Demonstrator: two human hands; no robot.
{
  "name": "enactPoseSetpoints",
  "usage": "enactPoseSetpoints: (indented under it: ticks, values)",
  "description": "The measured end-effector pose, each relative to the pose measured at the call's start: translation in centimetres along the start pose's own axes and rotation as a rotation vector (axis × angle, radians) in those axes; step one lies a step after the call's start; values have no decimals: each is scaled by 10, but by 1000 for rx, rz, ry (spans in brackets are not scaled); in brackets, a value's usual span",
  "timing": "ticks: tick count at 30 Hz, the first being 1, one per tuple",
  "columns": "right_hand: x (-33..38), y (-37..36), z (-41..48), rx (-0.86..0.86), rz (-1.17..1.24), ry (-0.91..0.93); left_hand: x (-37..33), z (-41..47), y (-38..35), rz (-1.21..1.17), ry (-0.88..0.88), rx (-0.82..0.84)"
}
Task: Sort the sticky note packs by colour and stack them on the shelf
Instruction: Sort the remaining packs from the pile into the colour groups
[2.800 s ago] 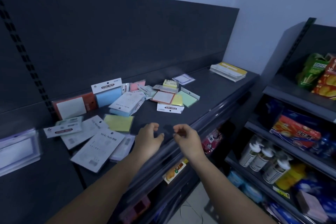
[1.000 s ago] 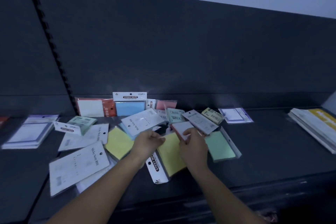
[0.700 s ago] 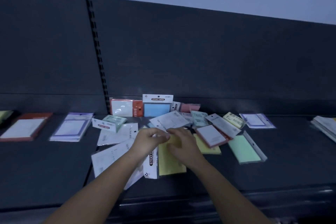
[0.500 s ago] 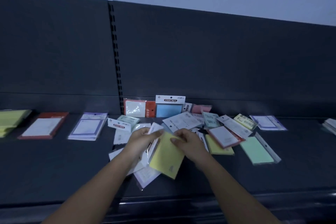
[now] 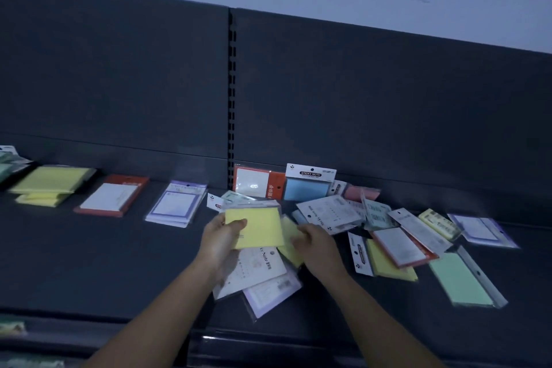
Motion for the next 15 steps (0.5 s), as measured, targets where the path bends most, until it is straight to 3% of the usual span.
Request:
enactPoseSetpoints:
  ticks: [2, 4, 10, 15]
  values:
    - [1, -9, 4, 74, -300, 55, -5, 2, 5, -30, -5, -63]
    - [8, -16, 5, 80, -442, 90, -10, 4, 10, -53, -8, -86]
    - [11, -11, 21, 104, -510, 8, -8, 6, 12, -47, -56, -159]
    - [12, -9, 29, 246, -526, -104, -4, 1, 17, 55, -137, -275]
Point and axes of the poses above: each hand's wrist, its own z-axis towards the middle knuckle, its own y-axis out of the back of the hand, x = y × z, the point moved 1 cm from there along z, towards the middle knuckle, and after that the axes turned 2 degrees about -z, right-handed, at the moved point
